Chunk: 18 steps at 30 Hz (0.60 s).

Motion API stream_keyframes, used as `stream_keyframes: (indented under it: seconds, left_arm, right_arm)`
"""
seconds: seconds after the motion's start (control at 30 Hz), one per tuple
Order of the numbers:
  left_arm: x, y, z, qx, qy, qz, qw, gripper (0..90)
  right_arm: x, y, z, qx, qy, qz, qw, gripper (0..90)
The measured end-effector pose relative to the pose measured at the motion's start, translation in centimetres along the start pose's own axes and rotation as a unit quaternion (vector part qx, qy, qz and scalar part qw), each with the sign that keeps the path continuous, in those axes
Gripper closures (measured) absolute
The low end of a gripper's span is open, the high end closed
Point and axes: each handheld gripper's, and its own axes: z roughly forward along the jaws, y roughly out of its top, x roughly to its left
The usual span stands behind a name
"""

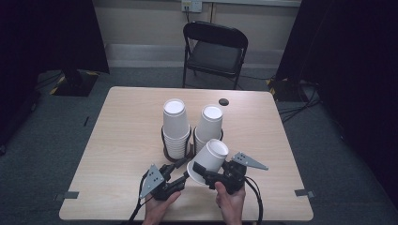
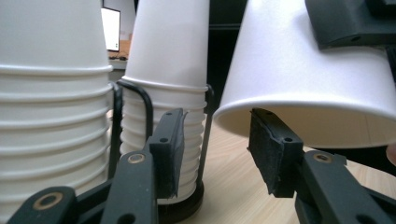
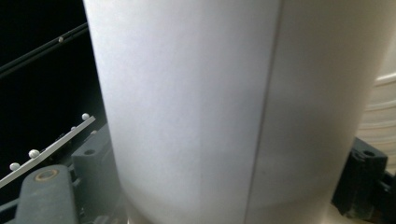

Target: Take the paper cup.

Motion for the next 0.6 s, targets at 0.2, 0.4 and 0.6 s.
stream_keyframes:
  seconds: [0.2,0.4,0.6]
  left_arm:
    - [-0.8,0.1,0.8,-0.006,-0.002,0.025,0.9997,54.8]
    - [-1.0,0.1,0.9,-0.014,0.019,0.051,0.9984,54.6]
    - [-1.3,0.0,1.0,-0.017,0.033,0.077,0.9963,60.9]
  right_arm:
    - [0.5,-0.3,0.8,0.020,0.013,0.005,0.9997,14.7]
    - [0.6,-0.4,1.3,0.042,0.022,0.016,0.9988,14.6]
    - [0.6,-0.6,1.8,0.067,0.021,0.029,0.9971,14.5]
